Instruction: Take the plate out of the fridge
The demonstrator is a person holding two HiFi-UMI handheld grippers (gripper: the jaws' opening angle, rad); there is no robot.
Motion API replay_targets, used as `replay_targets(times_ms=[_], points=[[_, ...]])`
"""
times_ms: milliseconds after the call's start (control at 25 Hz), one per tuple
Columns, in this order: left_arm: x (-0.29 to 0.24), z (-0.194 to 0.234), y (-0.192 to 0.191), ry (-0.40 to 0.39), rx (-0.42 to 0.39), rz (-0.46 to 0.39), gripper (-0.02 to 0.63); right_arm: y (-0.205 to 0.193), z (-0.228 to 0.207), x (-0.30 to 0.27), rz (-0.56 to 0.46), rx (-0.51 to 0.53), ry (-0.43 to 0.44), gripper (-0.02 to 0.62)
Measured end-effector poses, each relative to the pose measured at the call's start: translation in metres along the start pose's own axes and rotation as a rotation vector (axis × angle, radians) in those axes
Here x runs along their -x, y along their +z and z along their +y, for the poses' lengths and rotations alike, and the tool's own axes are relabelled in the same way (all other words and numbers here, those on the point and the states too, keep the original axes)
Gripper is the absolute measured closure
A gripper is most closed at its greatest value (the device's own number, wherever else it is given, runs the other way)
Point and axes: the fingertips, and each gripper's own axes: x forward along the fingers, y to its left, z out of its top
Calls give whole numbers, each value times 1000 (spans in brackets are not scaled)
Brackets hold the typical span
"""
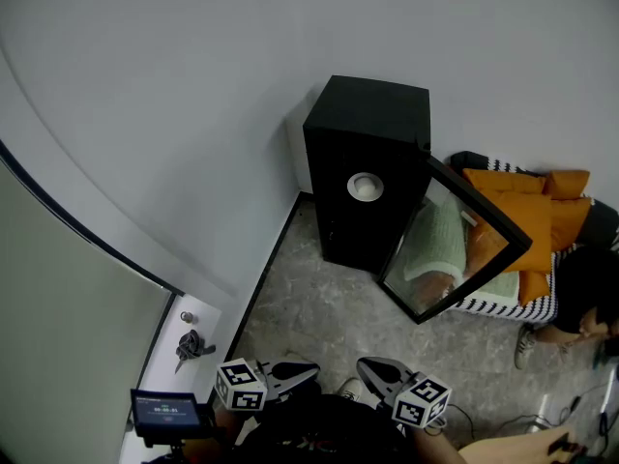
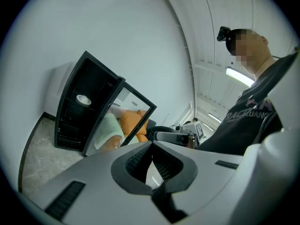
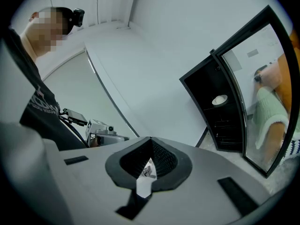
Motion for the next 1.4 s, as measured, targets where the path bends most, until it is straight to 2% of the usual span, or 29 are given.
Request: replay_targets(times_ms=[440,840,1160,1400], points=[[5,12,8,38,-2,-25,601,16,-14,-8,-21,-7,8,591],[13,28,19,88,-36,-49,601,28,-21,-22,-44,-3,30,591],[18,35,16,97,-55,-48,601,29,-28,-36,-68,-1,37,591],[53,73,17,73,-52,-57,601,32,-25,-82,-80,12,-13,591]])
